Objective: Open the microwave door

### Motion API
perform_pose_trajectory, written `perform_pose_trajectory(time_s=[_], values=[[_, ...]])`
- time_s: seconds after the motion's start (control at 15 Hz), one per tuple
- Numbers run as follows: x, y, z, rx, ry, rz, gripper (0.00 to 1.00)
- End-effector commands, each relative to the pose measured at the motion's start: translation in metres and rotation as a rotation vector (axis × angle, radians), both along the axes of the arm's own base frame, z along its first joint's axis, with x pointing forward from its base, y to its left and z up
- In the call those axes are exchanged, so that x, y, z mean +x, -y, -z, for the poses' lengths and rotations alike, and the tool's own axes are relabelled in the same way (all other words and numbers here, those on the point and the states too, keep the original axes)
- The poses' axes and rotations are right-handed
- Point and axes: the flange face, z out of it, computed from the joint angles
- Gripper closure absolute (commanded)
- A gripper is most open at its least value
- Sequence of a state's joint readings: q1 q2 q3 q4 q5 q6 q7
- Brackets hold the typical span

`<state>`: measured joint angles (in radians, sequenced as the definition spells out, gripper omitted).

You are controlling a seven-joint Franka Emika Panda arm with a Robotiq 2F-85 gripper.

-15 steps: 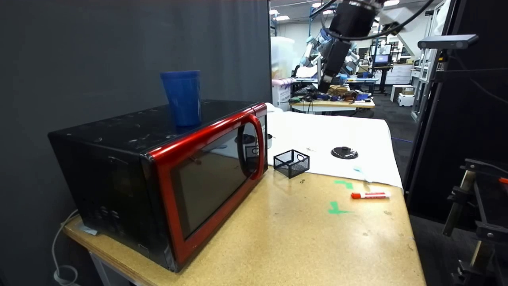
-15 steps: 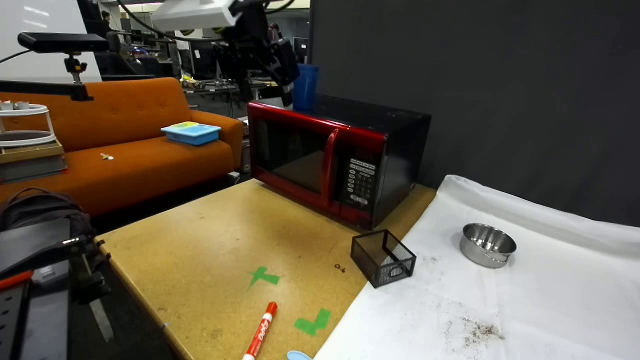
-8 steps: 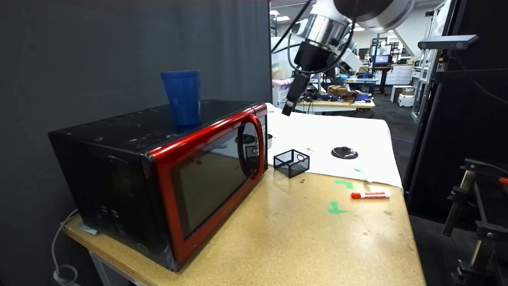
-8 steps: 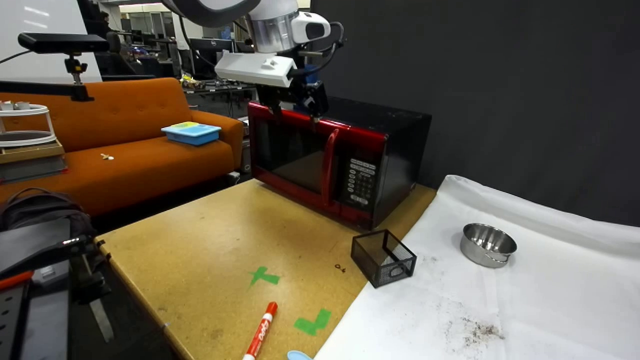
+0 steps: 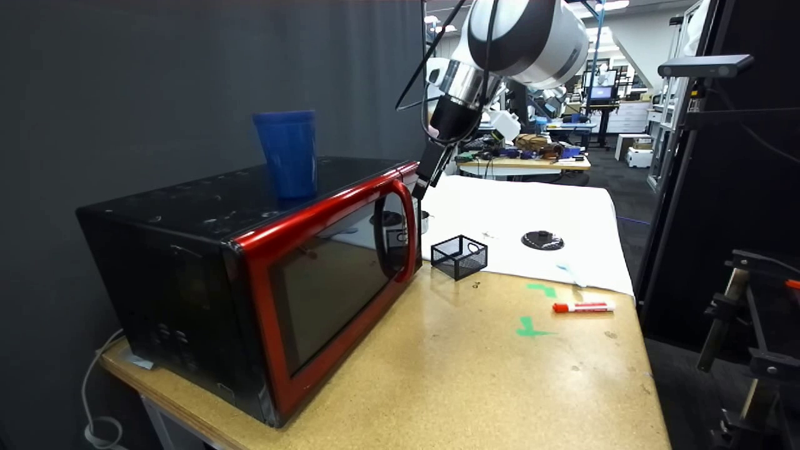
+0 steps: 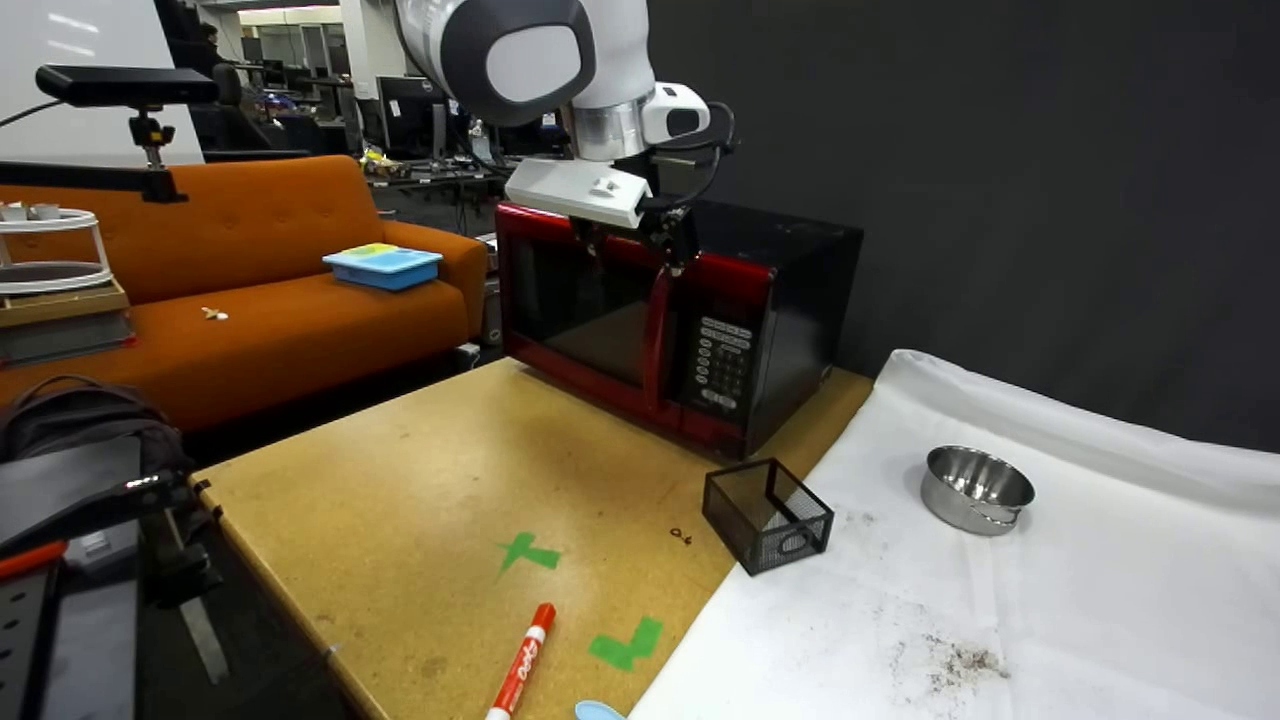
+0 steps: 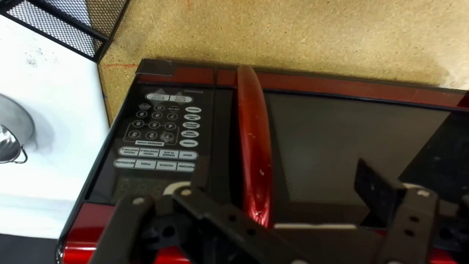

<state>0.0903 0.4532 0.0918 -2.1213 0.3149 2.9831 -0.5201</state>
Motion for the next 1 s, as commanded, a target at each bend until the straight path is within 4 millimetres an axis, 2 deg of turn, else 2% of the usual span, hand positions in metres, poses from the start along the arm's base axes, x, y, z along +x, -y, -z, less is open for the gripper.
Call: perform_pose_trajectory(time_s=[0.0, 0.33, 0.4, 0.47, 0.93], values=[[0.024, -0.001, 0.015, 0.024, 0.018, 0.018, 0.0], [0.046, 0.001, 0.041, 0.036, -0.002, 0.038, 0.0], [0.049, 0.002, 0.044, 0.039, -0.002, 0.044, 0.25], [0.052, 0.002, 0.046, 0.042, -0.001, 0.046, 0.26], [0.051, 0.0, 0.043, 0.05, 0.004, 0.079, 0.77]])
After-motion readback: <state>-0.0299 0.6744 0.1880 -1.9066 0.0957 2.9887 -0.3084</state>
